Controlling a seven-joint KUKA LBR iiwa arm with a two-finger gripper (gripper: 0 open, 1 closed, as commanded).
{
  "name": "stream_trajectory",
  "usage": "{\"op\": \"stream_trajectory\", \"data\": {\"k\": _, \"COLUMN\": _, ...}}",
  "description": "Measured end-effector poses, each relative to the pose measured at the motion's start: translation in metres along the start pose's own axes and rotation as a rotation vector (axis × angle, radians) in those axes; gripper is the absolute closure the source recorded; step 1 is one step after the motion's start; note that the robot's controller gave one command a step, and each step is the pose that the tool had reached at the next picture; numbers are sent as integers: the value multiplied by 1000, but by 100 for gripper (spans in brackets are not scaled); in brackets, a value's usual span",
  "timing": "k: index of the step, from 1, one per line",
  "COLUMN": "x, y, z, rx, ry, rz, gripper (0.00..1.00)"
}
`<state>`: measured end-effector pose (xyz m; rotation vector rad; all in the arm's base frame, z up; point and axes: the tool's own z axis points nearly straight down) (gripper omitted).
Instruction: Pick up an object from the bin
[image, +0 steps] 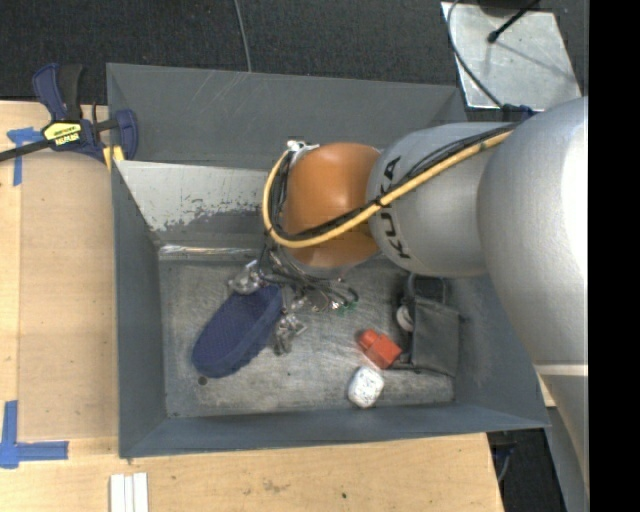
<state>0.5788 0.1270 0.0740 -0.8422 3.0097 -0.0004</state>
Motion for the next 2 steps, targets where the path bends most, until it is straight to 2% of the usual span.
{"op": "stream_trajectory", "data": {"k": 1, "x": -3, "y": -1, "z": -5, "rx": 1, "ry": -12, "rz": 3, "gripper": 100}}
{"op": "stream_trajectory", "data": {"k": 2, "x": -6, "y": 9, "z": -170, "rx": -2, "ry": 4, "rz": -255, "gripper": 100}}
